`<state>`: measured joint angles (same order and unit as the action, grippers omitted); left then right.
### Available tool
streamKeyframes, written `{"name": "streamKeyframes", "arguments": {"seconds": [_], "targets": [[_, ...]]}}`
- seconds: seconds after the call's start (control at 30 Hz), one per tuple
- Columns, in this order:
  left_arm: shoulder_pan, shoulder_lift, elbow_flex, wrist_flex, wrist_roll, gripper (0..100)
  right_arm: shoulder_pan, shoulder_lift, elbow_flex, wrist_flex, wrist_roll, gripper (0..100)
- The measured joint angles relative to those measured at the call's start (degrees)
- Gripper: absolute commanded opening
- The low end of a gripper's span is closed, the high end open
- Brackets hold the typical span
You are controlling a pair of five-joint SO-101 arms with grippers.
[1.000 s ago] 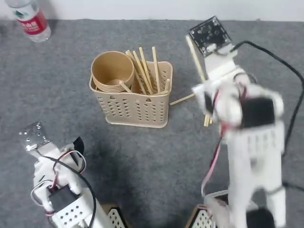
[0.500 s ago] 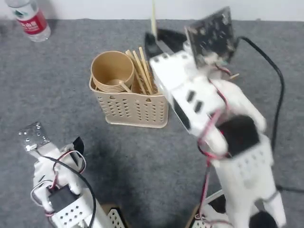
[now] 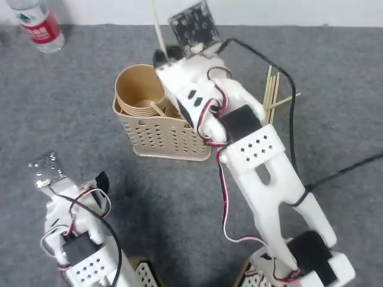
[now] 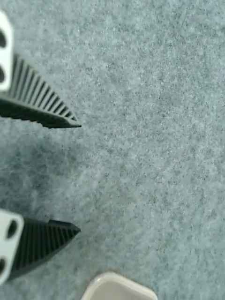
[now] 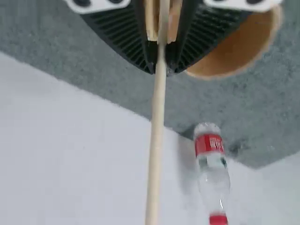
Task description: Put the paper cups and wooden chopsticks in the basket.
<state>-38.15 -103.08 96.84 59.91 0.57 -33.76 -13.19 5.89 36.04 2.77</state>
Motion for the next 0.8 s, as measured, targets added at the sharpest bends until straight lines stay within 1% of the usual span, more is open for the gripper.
{"name": "streamKeyframes", "arguments": {"seconds": [0.13, 0.2, 0.23, 0.3, 0.33, 0.37, 0.5, 0.63, 0.7, 0.8], "targets": [[-0.1, 0.0, 0.0, 0.0, 0.0, 30, 2.0, -4.8, 13.7, -8.7, 0.2, 0.9], [-0.1, 0.0, 0.0, 0.0, 0.0, 30, 2.1, -8.8, 19.9, -12.5, 2.7, 2.5], [-0.1, 0.0, 0.0, 0.0, 0.0, 30, 1.8, -11.1, 22.2, -13.1, 4.4, 6.1], [-0.1, 0.0, 0.0, 0.0, 0.0, 30, 1.4, -14.7, 24.5, -12.7, 7.8, 17.7], [-0.1, 0.0, 0.0, 0.0, 0.0, 30, 1.3, -16.3, 24.8, -11.6, 8.8, 23.0], [-0.1, 0.0, 0.0, 0.0, 0.0, 30, 1.3, -18.0, 24.9, -10.1, 9.3, 25.3], [-0.1, 0.0, 0.0, 0.0, 0.0, 30, 1.4, -21.7, 24.4, -1.8, 8.3, 21.8], [-0.1, 0.0, 0.0, 0.0, 0.0, 30, 2.3, -21.9, 18.1, 7.6, 7.3, 21.4], [-0.1, 0.0, 0.0, 0.0, 0.0, 30, 4.5, -22.0, 13.1, 11.8, 6.5, 21.4], [-0.1, 0.0, 0.0, 0.0, 0.0, 30, 10.9, -22.1, 5.1, 16.9, 2.6, 21.3]]}}
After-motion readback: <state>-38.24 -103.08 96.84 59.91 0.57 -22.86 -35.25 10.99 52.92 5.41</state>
